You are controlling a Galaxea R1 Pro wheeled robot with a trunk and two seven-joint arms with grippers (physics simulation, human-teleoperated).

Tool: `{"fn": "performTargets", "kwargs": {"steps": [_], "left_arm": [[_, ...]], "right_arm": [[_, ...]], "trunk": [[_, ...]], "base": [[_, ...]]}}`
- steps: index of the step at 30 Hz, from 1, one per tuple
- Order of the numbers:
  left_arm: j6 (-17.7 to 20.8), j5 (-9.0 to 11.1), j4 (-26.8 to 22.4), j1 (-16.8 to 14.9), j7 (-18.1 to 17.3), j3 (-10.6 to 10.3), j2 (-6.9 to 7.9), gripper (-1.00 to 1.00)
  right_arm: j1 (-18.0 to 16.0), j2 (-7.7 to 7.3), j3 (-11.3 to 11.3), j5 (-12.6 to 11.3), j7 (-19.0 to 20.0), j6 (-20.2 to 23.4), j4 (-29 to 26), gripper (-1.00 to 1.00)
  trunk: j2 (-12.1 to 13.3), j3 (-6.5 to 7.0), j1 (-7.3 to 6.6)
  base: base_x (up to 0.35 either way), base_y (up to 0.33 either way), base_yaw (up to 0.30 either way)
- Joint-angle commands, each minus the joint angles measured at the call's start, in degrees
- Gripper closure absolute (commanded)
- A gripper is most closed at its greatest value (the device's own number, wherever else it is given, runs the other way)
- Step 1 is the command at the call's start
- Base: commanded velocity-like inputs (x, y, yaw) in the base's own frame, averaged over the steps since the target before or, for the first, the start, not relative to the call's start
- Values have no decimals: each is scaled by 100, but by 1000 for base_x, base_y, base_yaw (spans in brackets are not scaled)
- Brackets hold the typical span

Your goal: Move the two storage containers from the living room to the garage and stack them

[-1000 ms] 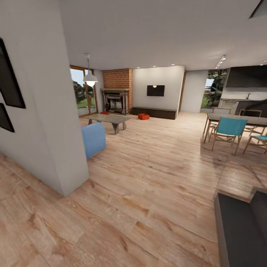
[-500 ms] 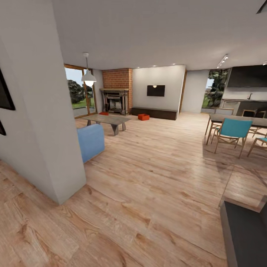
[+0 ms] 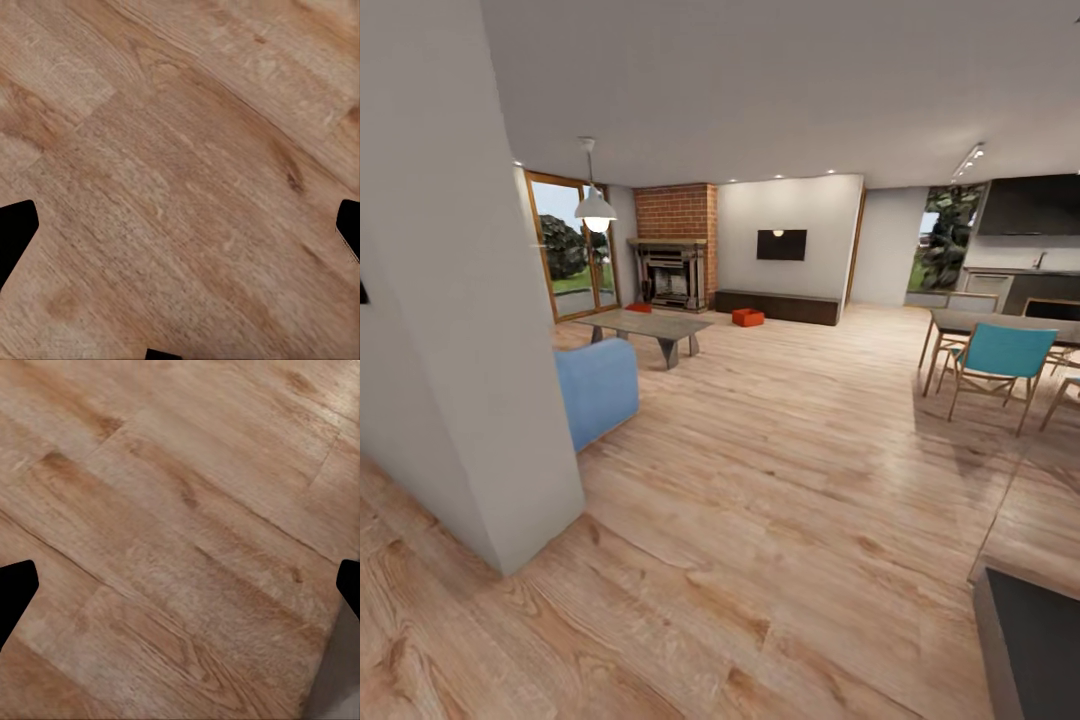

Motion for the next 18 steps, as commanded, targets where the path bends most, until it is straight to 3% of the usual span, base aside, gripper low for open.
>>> {"fn": "performTargets", "kwargs": {"steps": [1,4,9,18], "left_arm": [[-13,60,5,-4,-38,3,-2,-100],[-13,56,7,-4,-38,6,2,-100],[-13,60,7,-4,-31,11,8,-100],[-13,62,7,-4,-29,12,8,-100]], "right_arm": [[-6,-1,3,63,-48,31,-1,-100],[-93,-10,1,61,-45,272,-10,-100],[-493,-23,-27,3,-41,1152,-17,-100],[-573,7,-11,-2,-51,1296,15,-100]], "trunk": [[-3,-6,3],[-3,-6,3],[-3,-6,3],[-3,-6,3]], "base": [[312,0,0],[312,0,0],[312,0,0],[312,0,0]]}}
